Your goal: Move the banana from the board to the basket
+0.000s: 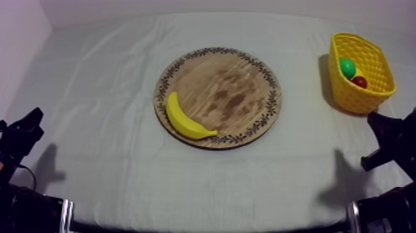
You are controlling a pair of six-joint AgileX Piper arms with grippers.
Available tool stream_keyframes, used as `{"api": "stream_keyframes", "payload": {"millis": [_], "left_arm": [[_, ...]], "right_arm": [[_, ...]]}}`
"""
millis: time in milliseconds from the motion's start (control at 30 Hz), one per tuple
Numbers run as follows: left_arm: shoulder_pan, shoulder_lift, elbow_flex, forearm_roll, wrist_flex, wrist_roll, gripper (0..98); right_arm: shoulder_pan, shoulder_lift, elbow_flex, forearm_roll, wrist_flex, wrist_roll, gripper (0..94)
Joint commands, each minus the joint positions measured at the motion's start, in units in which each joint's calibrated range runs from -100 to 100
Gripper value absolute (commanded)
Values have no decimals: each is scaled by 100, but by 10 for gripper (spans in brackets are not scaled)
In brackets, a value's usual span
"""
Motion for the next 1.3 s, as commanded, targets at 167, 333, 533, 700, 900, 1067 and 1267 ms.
{"api": "stream_keyframes", "payload": {"millis": [167, 333, 533, 700, 900, 1067, 1267], "left_arm": [[2, 0, 0, 2, 0, 1, 1], [2, 0, 0, 2, 0, 2, 1], [2, 0, 0, 2, 0, 2, 1], [2, 0, 0, 2, 0, 2, 1], [2, 0, 0, 2, 0, 2, 1], [2, 0, 0, 2, 0, 2, 1], [2, 0, 0, 2, 0, 2, 1]], "right_arm": [[-229, 1028, -1494, 267, 239, -332, 2], [-442, 2079, -3271, 176, 969, -590, 2], [-626, 3171, -4885, 24, 1589, -687, 2], [-930, 4087, -5948, -98, 2125, -713, 2], [-1449, 5448, -7258, -263, 3165, -695, 2], [-2018, 6491, -7971, -220, 3777, -801, 2], [-2574, 7464, -8472, -189, 4134, -962, 2]]}}
